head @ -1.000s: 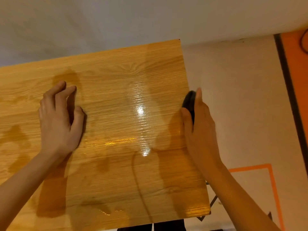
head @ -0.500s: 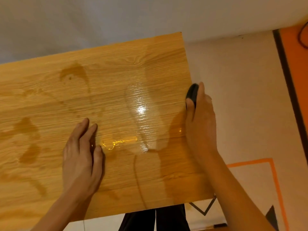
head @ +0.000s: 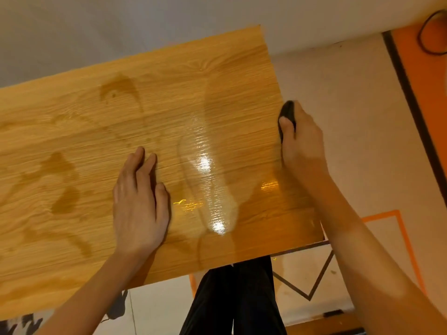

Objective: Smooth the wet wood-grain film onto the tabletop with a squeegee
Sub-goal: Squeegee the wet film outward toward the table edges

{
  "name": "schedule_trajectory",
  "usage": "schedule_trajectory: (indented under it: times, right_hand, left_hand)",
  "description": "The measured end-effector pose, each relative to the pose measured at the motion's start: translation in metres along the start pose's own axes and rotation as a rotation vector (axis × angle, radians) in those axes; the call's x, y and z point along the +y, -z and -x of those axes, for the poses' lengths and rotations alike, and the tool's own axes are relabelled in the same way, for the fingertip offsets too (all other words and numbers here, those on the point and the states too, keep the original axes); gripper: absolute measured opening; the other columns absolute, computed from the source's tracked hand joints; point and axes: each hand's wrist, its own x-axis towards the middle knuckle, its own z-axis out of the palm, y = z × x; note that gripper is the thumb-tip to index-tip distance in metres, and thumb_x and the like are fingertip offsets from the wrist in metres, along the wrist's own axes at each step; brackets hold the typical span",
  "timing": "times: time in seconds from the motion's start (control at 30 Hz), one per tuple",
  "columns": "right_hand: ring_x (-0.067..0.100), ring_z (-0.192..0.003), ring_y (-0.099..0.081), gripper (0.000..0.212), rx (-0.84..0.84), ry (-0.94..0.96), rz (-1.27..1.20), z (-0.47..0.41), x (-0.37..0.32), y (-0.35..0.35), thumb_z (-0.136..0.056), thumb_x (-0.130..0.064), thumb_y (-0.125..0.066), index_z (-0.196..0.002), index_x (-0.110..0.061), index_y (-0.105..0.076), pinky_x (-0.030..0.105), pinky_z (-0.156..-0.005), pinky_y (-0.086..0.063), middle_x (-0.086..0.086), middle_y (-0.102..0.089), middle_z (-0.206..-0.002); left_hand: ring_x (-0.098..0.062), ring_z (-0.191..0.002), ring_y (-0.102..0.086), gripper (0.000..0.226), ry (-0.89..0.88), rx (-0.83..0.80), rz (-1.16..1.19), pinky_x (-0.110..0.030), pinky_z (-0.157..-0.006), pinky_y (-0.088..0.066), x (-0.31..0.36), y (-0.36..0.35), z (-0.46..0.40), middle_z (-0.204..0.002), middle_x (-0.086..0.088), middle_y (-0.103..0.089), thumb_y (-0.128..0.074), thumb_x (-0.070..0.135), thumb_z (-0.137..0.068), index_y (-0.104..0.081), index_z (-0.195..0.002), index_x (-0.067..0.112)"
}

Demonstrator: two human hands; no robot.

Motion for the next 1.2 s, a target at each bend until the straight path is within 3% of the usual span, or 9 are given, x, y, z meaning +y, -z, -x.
schedule_trajectory:
  times: [0.13, 0.27, 0.37, 0.57, 0.7, 0.83, 0.93, 1.1, 1.2]
  right_hand:
    - [0.013, -0.115, -0.051, 0.038, 0.048, 0.012, -0.064, 0.001, 0.002, 0.000, -0.104, -0.019, -0.039, -0.140, -0.010, -0.046, 0.002, -0.081, -0.027, 0.007, -0.058, -0.130]
    - [0.000, -0.088, -0.054, 0.028, 0.084, -0.025, -0.120, 0.087, 0.034, 0.009, -0.104, -0.022, -0.040, -0.129, -0.022, -0.053, -0.002, -0.070, -0.037, -0.018, -0.058, -0.098]
    - [0.006, -0.096, -0.058, 0.027, 0.069, -0.110, -0.102, 0.146, 0.056, 0.016, -0.104, -0.027, -0.039, -0.127, -0.031, -0.052, 0.006, -0.075, -0.043, -0.011, -0.062, -0.102]
    - [0.023, -0.116, -0.056, 0.038, 0.094, -0.163, -0.092, 0.171, 0.061, 0.015, -0.104, -0.023, -0.036, -0.140, -0.015, -0.046, 0.041, -0.098, -0.047, 0.010, -0.060, -0.125]
    - [-0.001, -0.099, -0.055, 0.033, 0.109, -0.082, -0.079, 0.133, 0.051, 0.016, -0.104, -0.020, -0.038, -0.134, -0.014, -0.051, 0.004, -0.086, -0.040, -0.010, -0.060, -0.108]
    - [0.007, -0.115, -0.052, 0.042, 0.146, -0.077, -0.129, 0.143, 0.061, 0.009, -0.104, -0.022, -0.039, -0.144, -0.011, -0.041, 0.019, -0.101, -0.043, 0.003, -0.057, -0.128]
    - [0.001, -0.122, -0.044, 0.047, 0.283, -0.068, -0.190, 0.182, 0.074, -0.001, -0.103, -0.016, -0.042, -0.149, -0.013, -0.033, 0.004, -0.099, -0.036, -0.001, -0.049, -0.138]
    - [0.011, -0.137, -0.038, 0.046, 0.464, 0.255, -0.166, 0.201, 0.091, -0.006, -0.098, -0.002, -0.048, -0.143, 0.003, -0.038, 0.026, -0.115, -0.033, 0.010, -0.043, -0.143]
    - [0.029, -0.143, -0.031, 0.044, 0.359, 0.489, 0.005, 0.186, 0.095, -0.013, -0.099, -0.007, -0.051, -0.141, 0.001, -0.041, 0.050, -0.120, -0.022, 0.015, -0.038, -0.148]
  left_hand:
    - [-0.032, -0.149, -0.031, 0.048, -0.030, 0.022, -0.010, -0.047, -0.119, -0.027, -0.002, -0.001, 0.000, -0.159, -0.014, -0.034, -0.040, 0.019, -0.101, -0.042, -0.147, 0.004]
    - [-0.035, -0.147, -0.032, 0.048, -0.037, 0.028, -0.020, -0.050, -0.119, -0.028, -0.002, -0.001, -0.001, -0.158, -0.017, -0.035, -0.040, 0.018, -0.101, -0.043, -0.146, 0.003]
    - [-0.037, -0.146, -0.034, 0.047, -0.070, 0.039, -0.016, -0.050, -0.118, -0.028, -0.003, -0.001, -0.001, -0.156, -0.019, -0.036, -0.039, 0.018, -0.101, -0.043, -0.145, 0.001]
    - [-0.037, -0.146, -0.034, 0.045, -0.072, 0.065, -0.001, -0.047, -0.118, -0.026, -0.002, -0.002, -0.001, -0.156, -0.019, -0.036, -0.042, 0.015, -0.102, -0.043, -0.146, 0.002]
    - [-0.037, -0.146, -0.034, 0.045, -0.078, 0.065, 0.005, -0.045, -0.117, -0.026, -0.003, -0.002, 0.000, -0.156, -0.019, -0.037, -0.044, 0.014, -0.103, -0.042, -0.147, 0.001]
    - [-0.034, -0.147, -0.032, 0.047, -0.075, 0.072, 0.031, -0.041, -0.117, -0.024, -0.005, -0.002, 0.001, -0.157, -0.018, -0.036, -0.043, 0.016, -0.103, -0.042, -0.148, 0.003]
    - [-0.030, -0.148, -0.032, 0.047, -0.072, 0.073, 0.072, -0.038, -0.118, -0.023, -0.007, -0.001, 0.001, -0.156, -0.017, -0.036, -0.044, 0.019, -0.104, -0.042, -0.148, 0.004]
    - [-0.027, -0.149, -0.029, 0.050, -0.133, 0.013, 0.147, -0.039, -0.122, -0.024, -0.015, 0.008, 0.007, -0.155, -0.019, -0.033, -0.049, 0.021, -0.100, -0.043, -0.147, 0.005]
    - [-0.031, -0.149, -0.031, 0.051, -0.144, 0.006, 0.140, -0.050, -0.121, -0.027, -0.029, 0.016, 0.034, -0.156, -0.019, -0.032, -0.048, 0.026, -0.100, -0.042, -0.147, 0.008]
